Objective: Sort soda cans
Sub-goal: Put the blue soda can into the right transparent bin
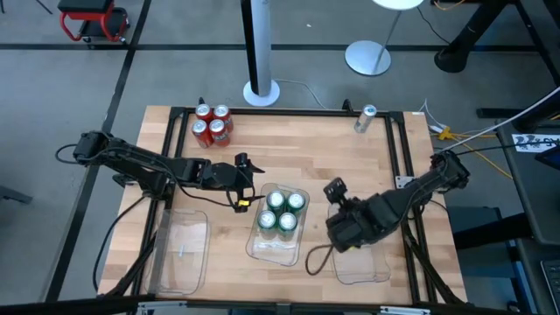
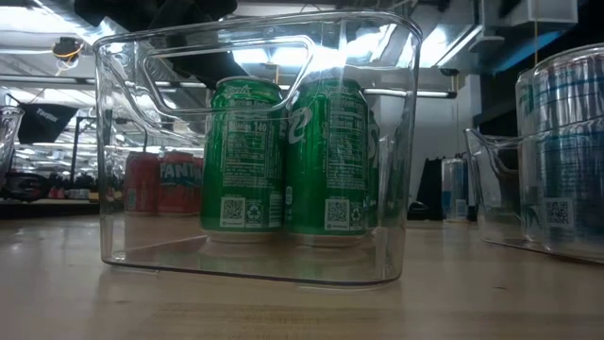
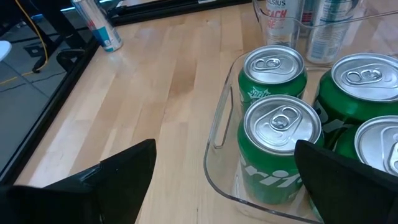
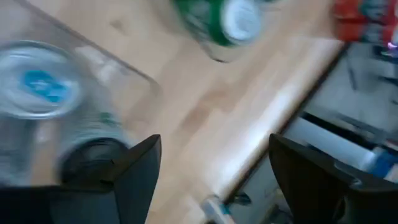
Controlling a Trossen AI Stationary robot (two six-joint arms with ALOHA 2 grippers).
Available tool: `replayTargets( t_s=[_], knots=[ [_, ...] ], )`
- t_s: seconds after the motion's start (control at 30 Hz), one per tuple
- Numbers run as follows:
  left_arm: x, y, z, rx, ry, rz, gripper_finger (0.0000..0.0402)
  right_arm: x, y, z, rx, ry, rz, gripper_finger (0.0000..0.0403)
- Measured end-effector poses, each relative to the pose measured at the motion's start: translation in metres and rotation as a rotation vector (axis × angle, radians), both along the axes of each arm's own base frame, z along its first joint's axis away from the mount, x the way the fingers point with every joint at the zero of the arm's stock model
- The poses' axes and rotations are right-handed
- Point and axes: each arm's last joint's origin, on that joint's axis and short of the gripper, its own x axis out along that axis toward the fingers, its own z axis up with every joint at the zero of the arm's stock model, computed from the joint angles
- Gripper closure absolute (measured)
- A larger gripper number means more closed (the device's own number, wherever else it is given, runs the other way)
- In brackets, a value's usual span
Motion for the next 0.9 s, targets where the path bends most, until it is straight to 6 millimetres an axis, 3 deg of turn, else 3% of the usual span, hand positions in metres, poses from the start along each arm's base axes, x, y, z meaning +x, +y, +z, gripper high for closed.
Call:
replayTargets(
  t_s=[0.2,0.43,0.7,0.9],
  knots=[
    [0.0,0.0,0.0,-0.002,-0.001,0.001,0.0031,0.019,-0.043,-0.002,-0.012,0.054,-0.074,0.0107],
    [0.0,0.0,0.0,-0.012,-0.002,0.007,0.0031,0.028,-0.127,-0.005,-0.065,0.132,-0.208,0.0106],
    [-0.001,0.0,-0.002,-0.009,0.022,0.008,0.0031,-0.007,-0.226,0.005,-0.08,0.197,-0.403,0.0107],
    [-0.001,0.0,-0.002,-0.012,0.02,0.009,0.0031,-0.041,-0.279,0.006,-0.069,0.234,-0.527,0.0107]
  ],
)
